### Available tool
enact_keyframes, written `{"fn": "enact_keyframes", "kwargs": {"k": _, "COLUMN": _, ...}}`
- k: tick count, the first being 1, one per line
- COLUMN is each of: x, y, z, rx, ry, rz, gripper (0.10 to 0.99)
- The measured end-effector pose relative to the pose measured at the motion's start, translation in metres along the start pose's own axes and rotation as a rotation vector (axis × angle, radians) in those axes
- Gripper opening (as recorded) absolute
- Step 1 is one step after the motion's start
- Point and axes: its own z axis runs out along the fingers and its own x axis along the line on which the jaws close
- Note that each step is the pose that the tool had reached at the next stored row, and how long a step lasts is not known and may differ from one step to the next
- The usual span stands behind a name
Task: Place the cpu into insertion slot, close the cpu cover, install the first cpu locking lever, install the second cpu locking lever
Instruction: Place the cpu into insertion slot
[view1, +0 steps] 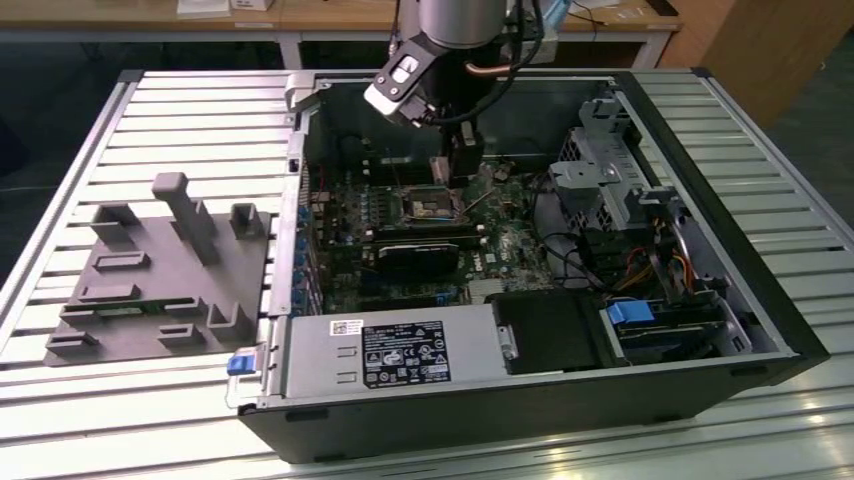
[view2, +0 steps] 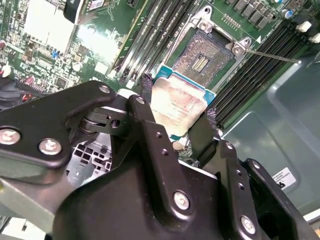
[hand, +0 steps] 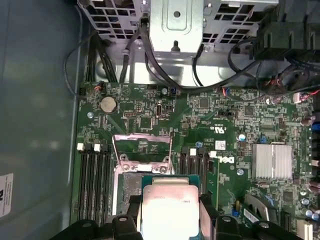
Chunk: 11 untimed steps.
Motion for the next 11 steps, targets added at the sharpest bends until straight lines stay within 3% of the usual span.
{"fn": "enact_keyframes", "kwargs": {"k": 11, "x": 0.0042, "y": -0.0012, "z": 0.011, "rx": 0.0, "ry": -0.0021, "rz": 0.027, "gripper": 0.537}}
